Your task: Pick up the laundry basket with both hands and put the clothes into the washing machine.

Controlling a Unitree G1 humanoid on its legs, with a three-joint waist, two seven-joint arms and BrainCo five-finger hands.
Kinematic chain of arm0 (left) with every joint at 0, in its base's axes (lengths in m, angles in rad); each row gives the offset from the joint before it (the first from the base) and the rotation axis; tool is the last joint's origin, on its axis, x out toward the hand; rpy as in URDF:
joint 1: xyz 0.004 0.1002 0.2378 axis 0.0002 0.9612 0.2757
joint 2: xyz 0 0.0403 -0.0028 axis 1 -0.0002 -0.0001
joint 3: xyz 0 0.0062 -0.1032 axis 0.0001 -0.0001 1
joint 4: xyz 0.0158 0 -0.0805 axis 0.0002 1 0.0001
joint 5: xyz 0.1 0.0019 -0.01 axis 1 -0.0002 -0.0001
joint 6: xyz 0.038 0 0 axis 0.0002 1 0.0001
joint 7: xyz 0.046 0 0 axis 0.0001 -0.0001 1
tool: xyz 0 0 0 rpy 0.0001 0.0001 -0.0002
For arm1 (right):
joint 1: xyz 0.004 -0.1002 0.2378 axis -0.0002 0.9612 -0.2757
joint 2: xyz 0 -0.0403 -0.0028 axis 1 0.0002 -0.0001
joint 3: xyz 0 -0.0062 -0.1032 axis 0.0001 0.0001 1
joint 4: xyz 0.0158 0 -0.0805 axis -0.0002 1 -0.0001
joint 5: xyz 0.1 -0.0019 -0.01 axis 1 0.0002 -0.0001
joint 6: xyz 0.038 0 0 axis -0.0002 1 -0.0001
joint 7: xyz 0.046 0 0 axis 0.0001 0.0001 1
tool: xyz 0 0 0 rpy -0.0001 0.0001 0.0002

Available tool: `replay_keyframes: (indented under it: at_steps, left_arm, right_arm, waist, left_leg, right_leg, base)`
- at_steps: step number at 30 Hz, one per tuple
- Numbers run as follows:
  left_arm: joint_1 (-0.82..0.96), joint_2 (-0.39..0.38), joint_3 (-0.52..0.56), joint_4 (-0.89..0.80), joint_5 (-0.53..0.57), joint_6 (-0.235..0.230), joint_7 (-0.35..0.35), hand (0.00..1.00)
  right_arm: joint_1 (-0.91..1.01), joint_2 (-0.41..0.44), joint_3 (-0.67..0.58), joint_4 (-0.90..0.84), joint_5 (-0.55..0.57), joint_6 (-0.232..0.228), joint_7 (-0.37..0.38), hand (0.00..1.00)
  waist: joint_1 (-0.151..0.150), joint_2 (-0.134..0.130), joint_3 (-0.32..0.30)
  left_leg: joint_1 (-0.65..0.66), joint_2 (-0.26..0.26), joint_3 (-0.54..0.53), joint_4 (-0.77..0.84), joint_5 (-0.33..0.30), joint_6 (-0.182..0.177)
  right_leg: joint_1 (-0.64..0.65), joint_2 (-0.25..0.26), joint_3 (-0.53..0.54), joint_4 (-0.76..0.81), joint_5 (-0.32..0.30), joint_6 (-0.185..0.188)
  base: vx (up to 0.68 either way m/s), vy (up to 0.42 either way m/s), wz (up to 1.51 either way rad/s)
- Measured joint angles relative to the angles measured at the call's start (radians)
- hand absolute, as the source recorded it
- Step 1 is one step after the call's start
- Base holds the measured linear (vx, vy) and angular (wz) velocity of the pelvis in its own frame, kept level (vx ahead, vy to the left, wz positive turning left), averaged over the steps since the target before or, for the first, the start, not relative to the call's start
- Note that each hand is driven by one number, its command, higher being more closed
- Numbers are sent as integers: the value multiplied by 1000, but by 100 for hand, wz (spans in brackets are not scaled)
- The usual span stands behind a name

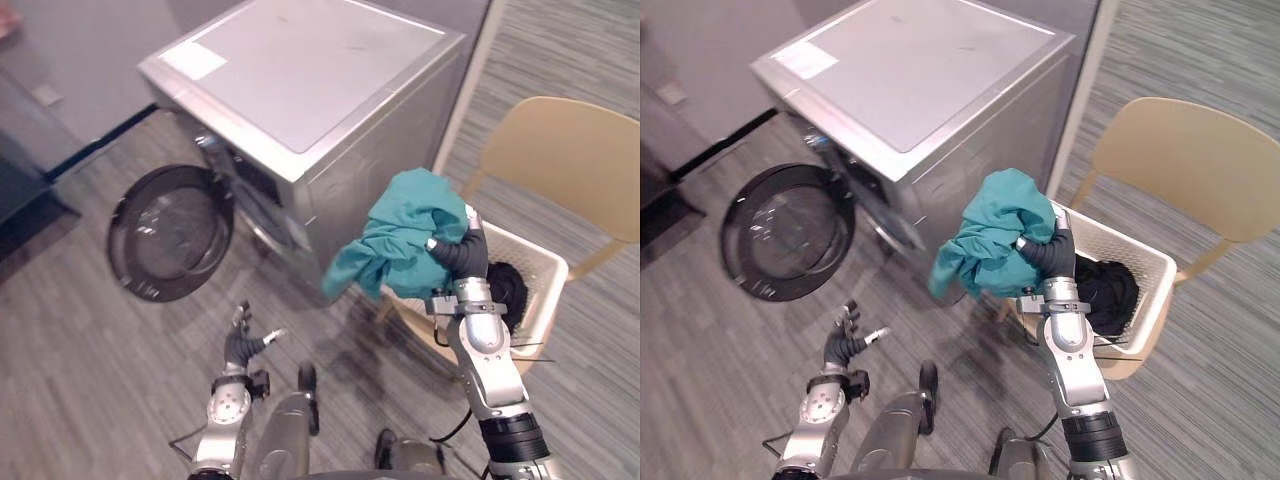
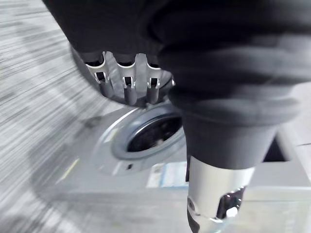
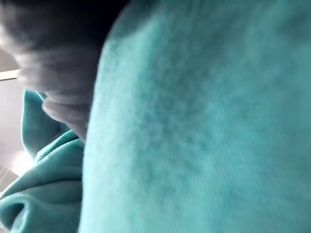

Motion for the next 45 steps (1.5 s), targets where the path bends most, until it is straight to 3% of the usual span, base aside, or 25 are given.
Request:
replay_keyframes:
  at_steps: [2,4,5,8,14,19,20,29,30,38,45]
  left_arm:
    - [-10,4,-6,-73,-21,-34,0,0]
    - [-26,15,-42,-118,-30,-55,0,0]
    - [-34,27,-60,-126,-33,-59,-2,0]
    - [-63,80,-145,-144,-40,-62,-19,0]
    - [-161,119,-286,-152,-58,-71,-64,0]
    - [-227,152,-365,-87,-60,-71,-65,0]
    - [-245,156,-389,-65,-62,-70,-65,100]
    - [-292,192,-475,-27,-105,-60,-89,100]
    - [-292,195,-476,-27,-106,-62,-87,100]
    - [-287,187,-466,-22,-114,-62,-60,100]
    - [-224,85,-357,-13,-114,-57,-41,100]
  right_arm:
    - [2,-5,-4,6,8,0,28,100]
    - [-2,-12,-5,18,9,0,60,100]
    - [-3,-11,-4,33,10,0,70,100]
    - [-3,2,28,94,29,4,116,100]
    - [-29,13,192,138,114,12,193,100]
    - [-92,10,277,196,223,38,199,100]
    - [-93,-2,296,196,247,39,201,100]
    - [-148,-45,369,195,320,51,211,100]
    - [-158,-52,379,195,318,52,210,0]
    - [-169,-40,384,189,193,52,154,0]
    - [-94,29,229,134,30,47,116,0]
  waist:
    - [-3,14,-13]
    - [-13,43,-38]
    - [-14,43,-43]
    - [2,13,-66]
    - [6,-17,-94]
    - [6,-27,-114]
    - [7,-27,-124]
    - [6,-40,-151]
    - [5,-42,-152]
    - [6,-49,-157]
    - [5,-49,-157]
  left_leg:
    - [106,3,-1,-90,-29,-34]
    - [186,19,-13,-266,-8,-56]
    - [193,20,-13,-283,-10,-58]
    - [195,3,-17,-291,-11,-61]
    - [220,-37,-7,-312,2,-42]
    - [230,-33,9,-320,9,-43]
    - [230,-31,10,-327,15,-44]
    - [234,-7,16,-350,39,-58]
    - [236,-1,15,-350,42,-62]
    - [241,23,16,-353,48,-71]
    - [246,30,18,-361,50,-73]
  right_leg:
    - [-1,2,-41,-39,28,15]
    - [-9,20,-94,-54,53,32]
    - [-12,20,-106,-49,56,36]
    - [-13,-2,-107,-48,79,59]
    - [-7,-34,-84,-49,105,92]
    - [-7,-25,-58,-62,126,83]
    - [-7,-21,-57,-70,132,83]
    - [-2,17,-42,-111,162,57]
    - [3,25,-41,-122,167,55]
    - [11,51,-34,-138,179,41]
    - [9,67,-27,-138,178,41]
  base:
    - [-227,22,89]
    - [-108,90,71]
    - [-97,160,45]
    - [-62,134,10]
    - [-78,112,-4]
    - [-46,5,-13]
    - [-23,-27,-8]
    - [-16,-35,-6]
    - [-27,-63,-3]
    - [-18,-39,-4]
    - [12,-23,-2]
